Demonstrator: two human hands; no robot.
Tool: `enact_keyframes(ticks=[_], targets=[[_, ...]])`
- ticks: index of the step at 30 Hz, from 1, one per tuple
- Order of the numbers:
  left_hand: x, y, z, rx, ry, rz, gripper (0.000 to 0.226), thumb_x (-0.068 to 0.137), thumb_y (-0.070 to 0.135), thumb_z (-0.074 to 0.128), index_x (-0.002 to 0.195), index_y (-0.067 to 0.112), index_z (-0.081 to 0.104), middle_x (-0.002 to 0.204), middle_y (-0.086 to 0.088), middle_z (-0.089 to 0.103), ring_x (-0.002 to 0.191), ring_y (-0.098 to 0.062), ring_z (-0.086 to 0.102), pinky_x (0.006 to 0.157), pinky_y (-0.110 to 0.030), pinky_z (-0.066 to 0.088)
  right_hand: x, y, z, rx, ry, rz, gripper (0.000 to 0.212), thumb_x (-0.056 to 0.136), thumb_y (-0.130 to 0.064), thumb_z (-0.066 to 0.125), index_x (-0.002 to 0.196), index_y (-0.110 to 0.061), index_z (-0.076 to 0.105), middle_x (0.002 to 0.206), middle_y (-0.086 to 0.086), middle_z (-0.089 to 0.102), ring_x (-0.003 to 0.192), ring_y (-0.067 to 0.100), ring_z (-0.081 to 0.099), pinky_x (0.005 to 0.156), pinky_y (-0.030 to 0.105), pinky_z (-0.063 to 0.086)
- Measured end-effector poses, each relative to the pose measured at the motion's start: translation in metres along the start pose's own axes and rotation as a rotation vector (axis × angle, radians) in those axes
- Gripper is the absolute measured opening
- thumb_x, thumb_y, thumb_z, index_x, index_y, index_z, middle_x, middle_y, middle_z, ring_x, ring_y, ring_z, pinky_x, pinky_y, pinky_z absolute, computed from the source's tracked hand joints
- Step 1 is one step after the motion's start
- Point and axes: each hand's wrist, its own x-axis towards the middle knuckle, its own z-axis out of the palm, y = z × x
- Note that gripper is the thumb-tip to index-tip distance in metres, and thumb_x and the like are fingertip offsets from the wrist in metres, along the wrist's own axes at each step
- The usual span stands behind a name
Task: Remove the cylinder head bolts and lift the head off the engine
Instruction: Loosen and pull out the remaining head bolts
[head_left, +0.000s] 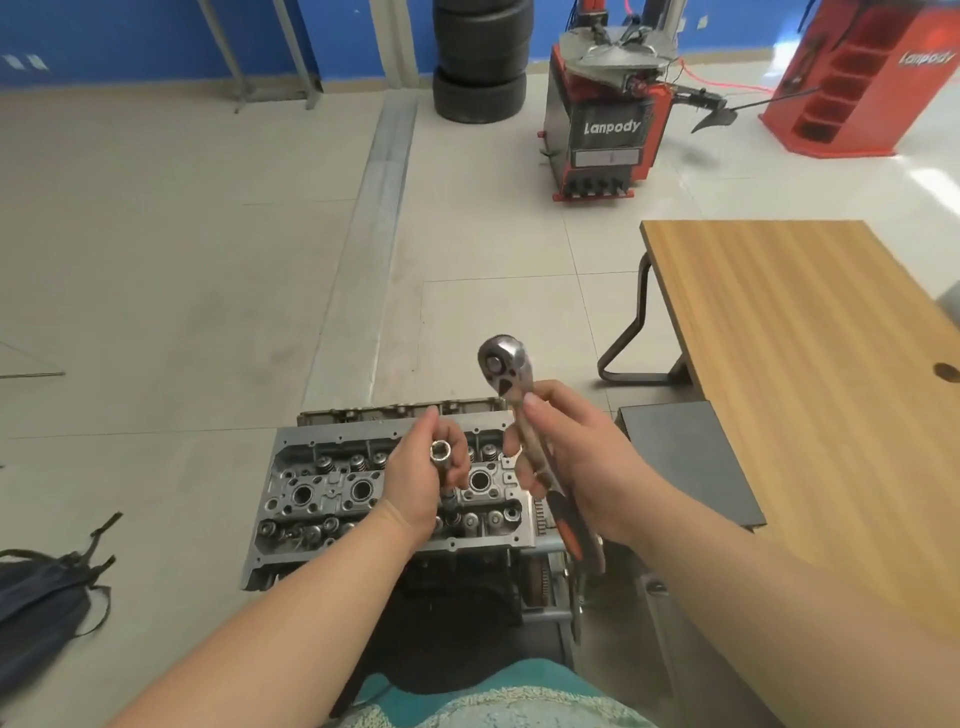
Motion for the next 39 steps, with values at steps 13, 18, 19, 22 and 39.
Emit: enact_keyframes(ticks=[13, 18, 19, 22, 39], targets=[[0.011, 0.000, -0.007, -0.032, -0.263, -0.151, 0.059, 0.111, 0.053, 0.040, 0.089, 0.010, 0.075, 0.078, -0.009, 0.067, 0.073, -0.021, 0.062, 0.070, -0.033, 0.052, -0.025, 0.000, 0.072, -0.373, 0.274, 0.268, 0.056, 0.083, -0.081, 0.065, 0.093, -0.027, 0.080, 0.066, 0.000, 0.059, 0.053, 0.013, 0.050, 0.051, 0.025, 0.042], [0.006, -0.003, -0.008, -0.035, -0.358, -0.039, 0.067, 0.114, 0.049, 0.035, 0.065, 0.019, 0.068, 0.067, -0.007, 0.058, 0.068, -0.021, 0.053, 0.071, -0.036, 0.046, -0.029, 0.003, 0.094, -0.400, 0.378, 0.338, 0.052, 0.099, -0.068, 0.054, 0.101, -0.021, 0.075, 0.070, 0.006, 0.061, 0.049, 0.015, 0.051, 0.048, 0.026, 0.044], [0.005, -0.004, -0.008, -0.042, -0.374, -0.034, 0.066, 0.113, 0.051, 0.037, 0.062, 0.021, 0.066, 0.064, -0.004, 0.057, 0.064, -0.016, 0.052, 0.067, -0.030, 0.047, -0.029, 0.004, 0.099, -0.398, 0.384, 0.357, 0.053, 0.100, -0.067, 0.052, 0.104, -0.019, 0.074, 0.070, 0.006, 0.062, 0.048, 0.016, 0.052, 0.047, 0.026, 0.046], [0.007, -0.008, -0.012, -0.080, -0.403, -0.052, 0.062, 0.101, 0.062, 0.042, 0.053, 0.027, 0.062, 0.059, 0.003, 0.055, 0.060, -0.011, 0.051, 0.066, -0.025, 0.046, -0.027, 0.008, 0.116, -0.375, 0.432, 0.390, 0.053, 0.101, -0.065, 0.051, 0.109, -0.017, 0.071, 0.070, 0.005, 0.062, 0.045, 0.016, 0.052, 0.045, 0.027, 0.047], [0.025, -0.015, -0.034, -0.025, -0.587, -0.109, 0.067, 0.111, 0.054, 0.042, 0.090, -0.005, 0.067, 0.074, -0.007, 0.068, 0.065, -0.009, 0.065, 0.061, -0.019, 0.054, -0.014, 0.048, 0.167, 0.008, 0.756, 0.293, 0.055, 0.099, -0.066, 0.056, 0.102, -0.014, 0.073, 0.067, 0.006, 0.058, 0.046, 0.015, 0.048, 0.043, 0.025, 0.043]])
